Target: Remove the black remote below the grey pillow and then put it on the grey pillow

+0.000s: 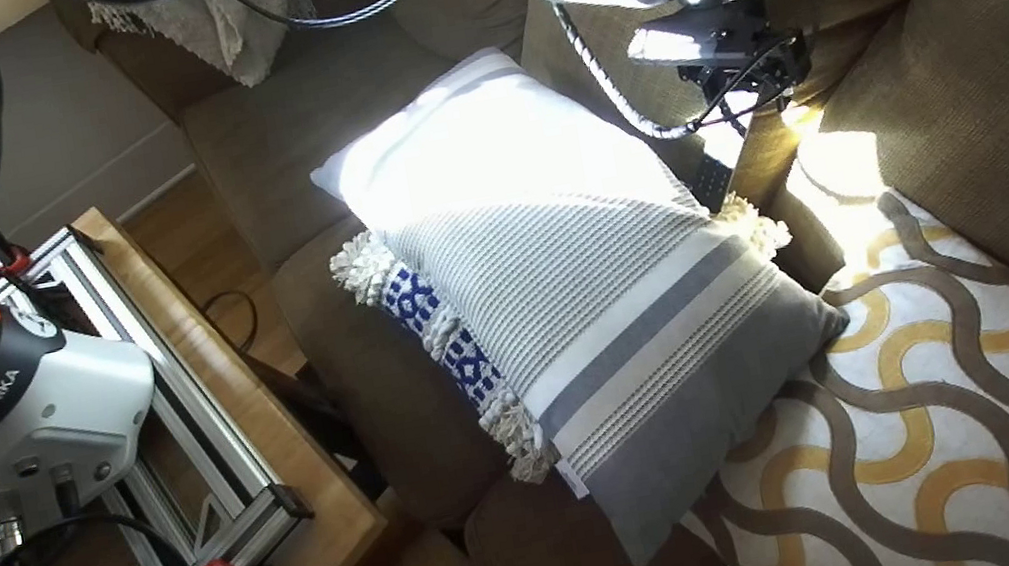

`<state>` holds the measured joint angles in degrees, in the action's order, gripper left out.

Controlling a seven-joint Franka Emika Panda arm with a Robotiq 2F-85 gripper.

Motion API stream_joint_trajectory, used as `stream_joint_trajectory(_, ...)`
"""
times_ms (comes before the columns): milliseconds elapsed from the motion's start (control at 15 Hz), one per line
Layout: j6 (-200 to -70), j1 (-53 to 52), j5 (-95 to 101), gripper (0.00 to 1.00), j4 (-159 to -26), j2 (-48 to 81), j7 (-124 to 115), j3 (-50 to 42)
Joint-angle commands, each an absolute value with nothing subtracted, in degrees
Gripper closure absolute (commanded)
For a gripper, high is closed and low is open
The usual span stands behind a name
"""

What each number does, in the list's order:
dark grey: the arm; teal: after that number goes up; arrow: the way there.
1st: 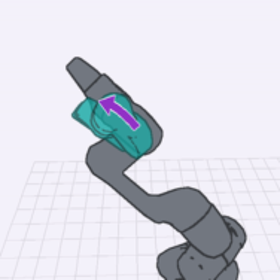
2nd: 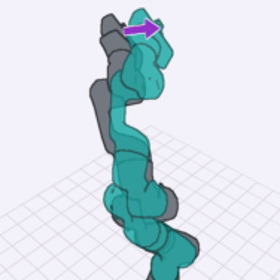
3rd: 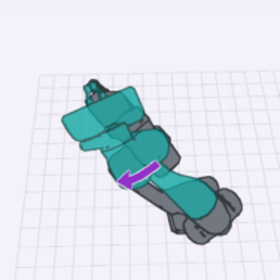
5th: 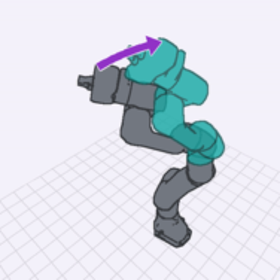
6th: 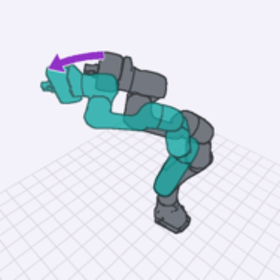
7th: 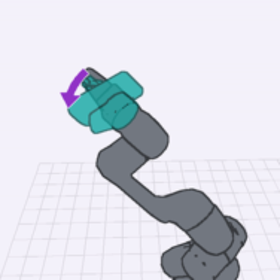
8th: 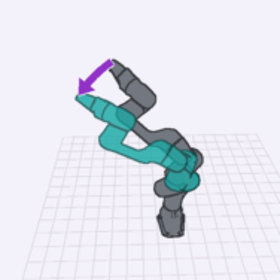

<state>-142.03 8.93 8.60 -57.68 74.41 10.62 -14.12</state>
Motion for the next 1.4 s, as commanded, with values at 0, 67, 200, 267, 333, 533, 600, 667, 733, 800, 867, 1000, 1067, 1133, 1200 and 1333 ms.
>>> stream_joint_trajectory(0, -147.61, 11.05, 7.63, 0.02, -59.46, 75.02, 14.02, -10.99)
stream_joint_trajectory(67, -148.51, 11.39, 7.69, 0.26, -60.0, 74.93, 14.81, -10.42)
stream_joint_trajectory(200, -149.68, 12.19, 7.72, 0.3, -60.8, 74.66, 16.34, -9.23)
stream_joint_trajectory(267, -149.84, 12.48, 7.76, 0.38, -61.05, 74.55, 16.9, -8.74)
stream_joint_trajectory(333, -149.78, 12.89, 7.68, 0.45, -61.16, 74.4, 17.7, -7.96)
stream_joint_trajectory(533, -148.79, 13.93, 7.3, 0.69, -61.33, 74.01, 19.68, -5.68)
stream_joint_trajectory(600, -148.65, 14.02, 7.38, 0.76, -61.59, 73.75, 19.84, -5.4)
stream_joint_trajectory(667, -148.41, 13.82, 7.65, 0.76, -62.03, 73.24, 19.38, -5.74)
stream_joint_trajectory(733, -148.15, 13.56, 7.82, 0.77, -63.08, 72.11, 19.03, -5.96)
stream_joint_trajectory(800, -148.24, 13.23, 8.01, 0.77, -63.91, 71.29, 18.4, -6.41)
stream_joint_trajectory(867, -148.01, 12.94, 8.09, 0.77, -64.97, 70.19, 17.99, -6.68)
stream_joint_trajectory(1000, -146.95, 11.8, 8.41, 0.77, -67.71, 67.38, 16.48, -7.69)
stream_joint_trajectory(1067, -146.47, 11.24, 8.7, 0.77, -68.68, 66.2, 15.75, -8.35)
stream_joint_trajectory(1133, -146.91, 10.13, 9.26, 0.77, -70.62, 64.3, 14.41, -9.43)
stream_joint_trajectory(1200, -146.81, 9.47, 9.47, 0.77, -71.8, 62.81, 14.09, -9.86)
stream_joint_trajectory(1333, -146.17, 7.78, 9.93, 0.77, -74.67, 59.32, 13.88, -10.78)
